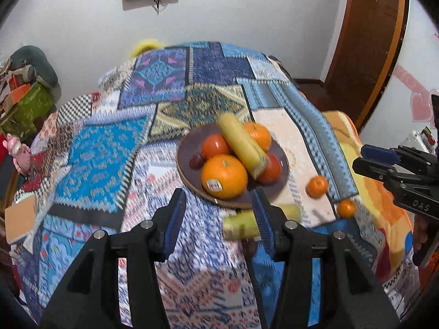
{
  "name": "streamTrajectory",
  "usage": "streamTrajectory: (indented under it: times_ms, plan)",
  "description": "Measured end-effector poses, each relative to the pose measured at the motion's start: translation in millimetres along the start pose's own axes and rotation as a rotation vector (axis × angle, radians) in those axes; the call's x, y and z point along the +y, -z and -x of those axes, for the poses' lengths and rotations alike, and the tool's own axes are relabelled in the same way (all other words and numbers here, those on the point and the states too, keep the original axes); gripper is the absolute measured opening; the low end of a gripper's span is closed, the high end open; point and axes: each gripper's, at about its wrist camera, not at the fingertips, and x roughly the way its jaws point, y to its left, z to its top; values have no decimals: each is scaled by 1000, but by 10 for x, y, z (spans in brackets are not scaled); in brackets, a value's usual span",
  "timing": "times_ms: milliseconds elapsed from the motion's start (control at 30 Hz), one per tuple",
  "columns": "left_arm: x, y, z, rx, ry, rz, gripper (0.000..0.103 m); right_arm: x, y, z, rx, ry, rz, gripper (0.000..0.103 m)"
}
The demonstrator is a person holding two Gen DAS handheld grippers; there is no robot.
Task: Organize fruits
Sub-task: 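Lower the date and squash onto the plate and open both grippers, then move left tool toward a second dark date while right tool approaches a small mandarin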
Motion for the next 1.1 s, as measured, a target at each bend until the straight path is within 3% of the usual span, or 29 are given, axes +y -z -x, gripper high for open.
streamTrajectory:
  times_ms: [400, 833, 1100]
  plan:
    - [-182, 503, -338, 141, 43, 6, 50, -295, 686, -204, 145, 12, -126, 39]
    - [-301, 586, -680, 208, 60, -9, 48, -456, 830, -271, 164, 45, -157, 39]
    - [-270, 562, -743, 205, 63, 8, 32, -427, 848, -364, 171, 48, -143, 39]
